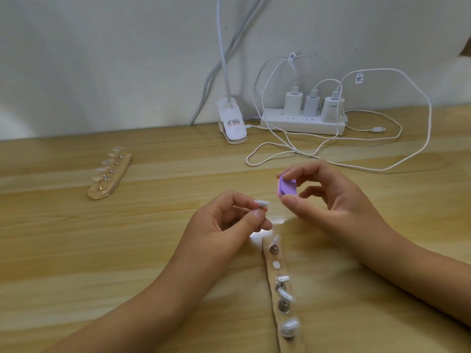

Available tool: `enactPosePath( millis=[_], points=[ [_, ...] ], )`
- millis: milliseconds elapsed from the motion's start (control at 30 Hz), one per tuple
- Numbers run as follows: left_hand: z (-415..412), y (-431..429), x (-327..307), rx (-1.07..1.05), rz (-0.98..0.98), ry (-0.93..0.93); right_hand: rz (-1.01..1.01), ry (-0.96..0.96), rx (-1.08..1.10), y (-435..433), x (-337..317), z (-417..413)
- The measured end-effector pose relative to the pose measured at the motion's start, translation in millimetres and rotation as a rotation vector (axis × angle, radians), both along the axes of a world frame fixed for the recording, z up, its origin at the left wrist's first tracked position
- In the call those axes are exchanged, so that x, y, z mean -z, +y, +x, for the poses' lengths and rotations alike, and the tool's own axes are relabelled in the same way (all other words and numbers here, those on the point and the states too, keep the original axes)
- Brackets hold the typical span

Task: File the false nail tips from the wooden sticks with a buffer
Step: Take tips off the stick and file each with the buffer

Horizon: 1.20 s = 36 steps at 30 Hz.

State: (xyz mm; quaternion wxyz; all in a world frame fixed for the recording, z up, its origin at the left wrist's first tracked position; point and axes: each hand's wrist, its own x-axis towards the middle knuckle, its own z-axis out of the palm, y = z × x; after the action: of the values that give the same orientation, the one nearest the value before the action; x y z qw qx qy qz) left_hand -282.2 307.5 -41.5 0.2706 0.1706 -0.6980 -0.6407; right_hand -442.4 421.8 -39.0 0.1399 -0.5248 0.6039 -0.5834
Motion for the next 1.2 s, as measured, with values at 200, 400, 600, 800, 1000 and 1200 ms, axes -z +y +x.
enactPosePath(
  millis=[200,400,600,800,1000,1200],
  points=[
    [1.1,0.4,0.3,0.022,-0.030,-0.012,-0.007,0.181,-0.067,3.5,-0.6,8.0],
    [1.2,0.3,0.8,0.020,-0.033,-0.015,-0.017,0.253,-0.046,3.0,-0.7,8.7],
    [0.5,-0.7,1.4,0.018,-0.009,-0.013,-0.041,0.308,-0.014,2.0,1.6,7.9],
    [1.3,-2.0,1.9,0.035,-0.008,-0.012,-0.046,0.357,0.006,2.6,1.9,6.8],
    [1.9,-2.1,0.6,0.049,-0.020,-0.024,-0.078,0.328,-0.020,3.1,3.4,6.7],
    [1.2,-1.3,-0.1,0.036,-0.021,-0.043,-0.081,0.313,-0.087,0.1,5.7,5.4]
  ],
)
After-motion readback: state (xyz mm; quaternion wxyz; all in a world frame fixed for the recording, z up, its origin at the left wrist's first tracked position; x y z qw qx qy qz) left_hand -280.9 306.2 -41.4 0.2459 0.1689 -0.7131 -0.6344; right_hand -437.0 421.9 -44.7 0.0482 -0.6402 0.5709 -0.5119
